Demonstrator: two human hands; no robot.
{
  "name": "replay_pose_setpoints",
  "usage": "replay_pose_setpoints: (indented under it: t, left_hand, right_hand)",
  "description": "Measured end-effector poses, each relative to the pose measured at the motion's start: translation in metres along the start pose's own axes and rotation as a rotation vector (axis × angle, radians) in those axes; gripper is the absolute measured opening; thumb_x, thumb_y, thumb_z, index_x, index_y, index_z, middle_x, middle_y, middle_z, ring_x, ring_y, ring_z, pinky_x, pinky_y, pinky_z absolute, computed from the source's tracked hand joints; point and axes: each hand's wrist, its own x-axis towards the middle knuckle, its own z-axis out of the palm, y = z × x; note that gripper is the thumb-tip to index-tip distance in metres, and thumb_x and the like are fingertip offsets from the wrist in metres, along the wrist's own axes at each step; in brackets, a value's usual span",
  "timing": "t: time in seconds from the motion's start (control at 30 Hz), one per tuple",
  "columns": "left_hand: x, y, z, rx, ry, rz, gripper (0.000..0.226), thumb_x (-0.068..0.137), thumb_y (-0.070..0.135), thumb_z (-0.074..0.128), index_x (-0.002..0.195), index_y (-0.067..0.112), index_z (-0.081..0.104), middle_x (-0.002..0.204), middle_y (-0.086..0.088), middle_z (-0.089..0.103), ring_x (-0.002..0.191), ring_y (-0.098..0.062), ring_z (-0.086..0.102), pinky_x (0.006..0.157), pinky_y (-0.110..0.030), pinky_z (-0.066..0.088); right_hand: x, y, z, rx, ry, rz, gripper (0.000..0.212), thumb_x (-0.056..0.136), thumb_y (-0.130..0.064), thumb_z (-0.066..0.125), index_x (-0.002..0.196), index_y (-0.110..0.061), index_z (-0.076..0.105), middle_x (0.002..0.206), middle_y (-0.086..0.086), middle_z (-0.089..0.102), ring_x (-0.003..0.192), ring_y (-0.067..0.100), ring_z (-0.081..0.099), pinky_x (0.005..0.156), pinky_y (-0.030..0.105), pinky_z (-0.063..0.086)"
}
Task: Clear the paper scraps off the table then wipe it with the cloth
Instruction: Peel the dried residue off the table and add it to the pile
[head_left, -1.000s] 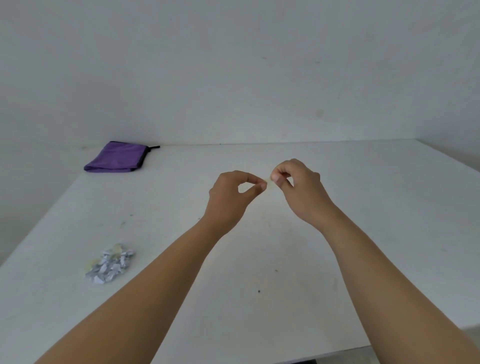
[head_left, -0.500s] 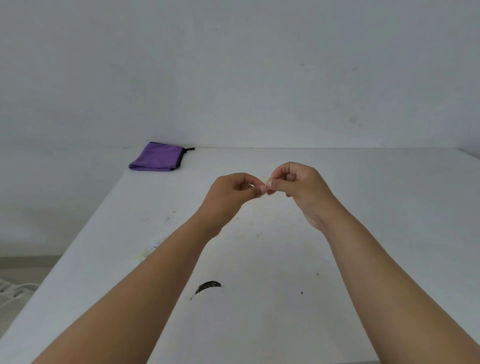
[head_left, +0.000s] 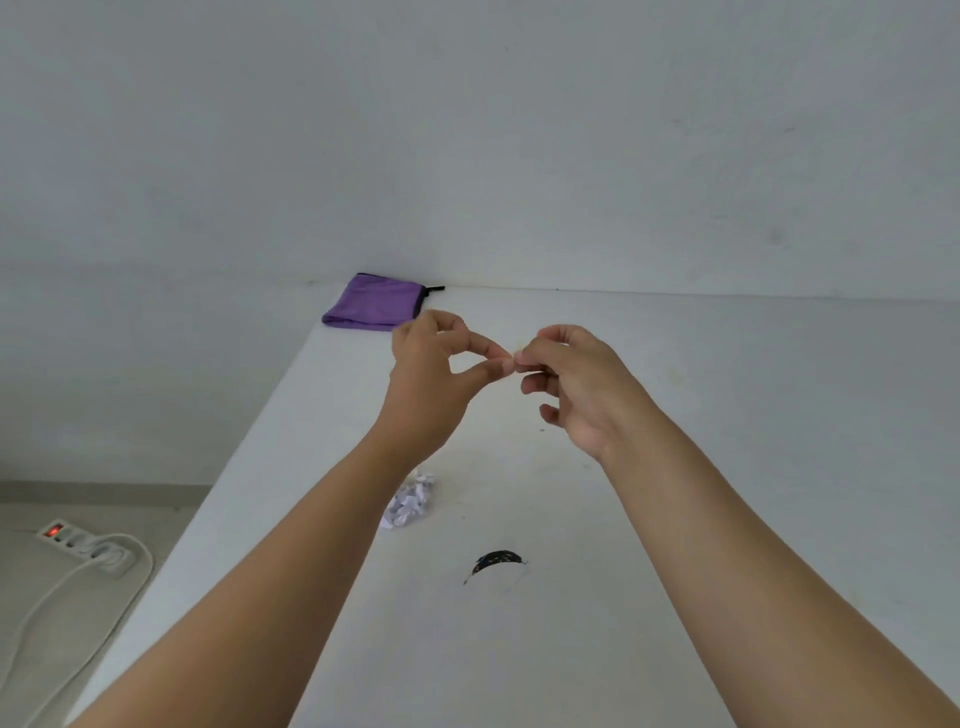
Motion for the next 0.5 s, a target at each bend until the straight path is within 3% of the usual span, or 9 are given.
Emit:
replay_pose_setpoints:
  t: [0.07,0.17,0.37,0.5]
  left_hand:
    - [-0.004,-0.007,-0.005,0.105,0.113,0.104,0.005,0.076,0.034,0.073,0.08,0.032,0.072,0.098,0.011,0.043,0.111,-0.009,0.033,0.1,-0.041,0.033]
    - [-0.01,-0.018,-0.012,0.169,0.253,0.231,0.005,0.074,0.031,0.076,0.078,0.028,0.075,0.096,0.012,0.044,0.109,-0.01,0.033,0.093,-0.053,0.036]
    - [-0.017,-0.03,-0.028,0.151,0.328,0.289,0.005,0.073,0.03,0.073,0.077,0.029,0.074,0.096,0.011,0.047,0.103,0.0,0.026,0.084,-0.058,0.04]
    - [-0.02,-0.034,-0.04,0.154,0.329,0.339,0.003,0.074,0.032,0.073,0.077,0.033,0.073,0.108,0.01,0.049,0.11,-0.002,0.028,0.093,-0.053,0.036]
  right_hand:
    - [-0.001,-0.001,0.013,0.03,0.003,0.121,0.009,0.076,-0.011,0.06,0.083,-0.016,0.057,0.073,-0.003,0.061,0.065,0.013,0.054,0.065,0.033,0.035]
    - [-0.003,-0.002,0.029,0.103,-0.025,0.258,0.008,0.073,-0.009,0.057,0.068,-0.015,0.055,0.067,-0.003,0.055,0.06,0.011,0.05,0.065,0.032,0.035]
    - [-0.01,0.001,0.054,0.261,-0.082,0.345,0.01,0.075,-0.008,0.049,0.07,-0.016,0.045,0.062,-0.003,0.047,0.056,0.012,0.046,0.066,0.032,0.034]
    - [-0.011,0.004,0.064,0.293,-0.117,0.37,0.015,0.073,-0.009,0.048,0.083,-0.018,0.044,0.059,-0.004,0.046,0.054,0.012,0.048,0.067,0.033,0.035]
